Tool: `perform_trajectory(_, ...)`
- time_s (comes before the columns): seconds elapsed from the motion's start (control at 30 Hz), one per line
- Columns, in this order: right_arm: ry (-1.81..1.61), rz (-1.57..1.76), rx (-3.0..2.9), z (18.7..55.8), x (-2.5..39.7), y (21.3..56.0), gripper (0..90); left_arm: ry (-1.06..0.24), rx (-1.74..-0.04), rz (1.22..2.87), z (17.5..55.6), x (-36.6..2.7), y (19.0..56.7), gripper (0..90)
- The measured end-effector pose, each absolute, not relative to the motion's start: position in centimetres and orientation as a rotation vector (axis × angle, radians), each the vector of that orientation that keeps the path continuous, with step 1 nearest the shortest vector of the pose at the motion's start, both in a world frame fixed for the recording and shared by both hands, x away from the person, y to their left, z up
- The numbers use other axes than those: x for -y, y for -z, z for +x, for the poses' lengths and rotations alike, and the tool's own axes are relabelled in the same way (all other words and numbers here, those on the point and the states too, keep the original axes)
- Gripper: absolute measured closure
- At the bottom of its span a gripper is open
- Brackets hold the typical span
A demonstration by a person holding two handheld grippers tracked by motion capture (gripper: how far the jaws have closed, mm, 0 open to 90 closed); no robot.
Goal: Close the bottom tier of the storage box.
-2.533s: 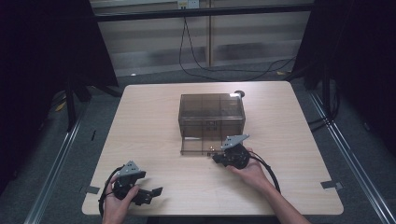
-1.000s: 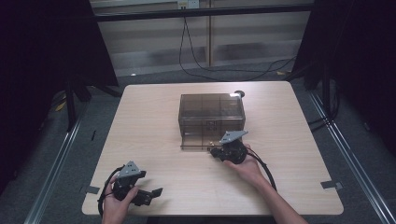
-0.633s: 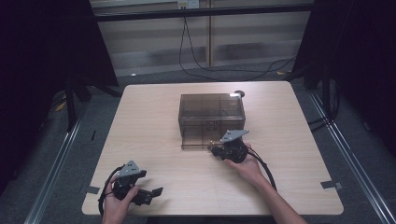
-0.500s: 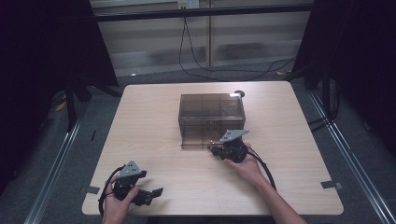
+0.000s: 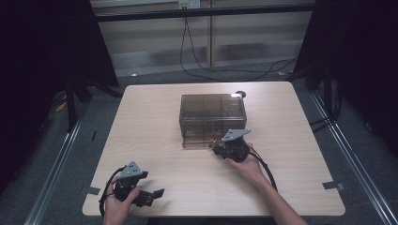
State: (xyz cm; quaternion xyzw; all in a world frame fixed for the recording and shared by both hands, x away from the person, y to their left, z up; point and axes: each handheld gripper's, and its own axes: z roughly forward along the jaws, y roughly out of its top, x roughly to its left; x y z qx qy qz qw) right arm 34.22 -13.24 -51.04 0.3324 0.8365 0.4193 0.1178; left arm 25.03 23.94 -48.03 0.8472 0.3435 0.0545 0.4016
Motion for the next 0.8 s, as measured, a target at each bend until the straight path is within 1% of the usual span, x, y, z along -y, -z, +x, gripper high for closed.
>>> perform_trajectory(0.37,-1.219,0.984,-2.438,34.8,13.0,51.0,85.1,-0.134,-0.863,2.146,25.0,-23.7,48.0,3.4)
perform_trajectory(0.8,-1.242,1.002,-2.438,35.4,13.3,51.1,88.4,-0.132,-0.864,2.143,25.1,-23.7,48.1,3.5)
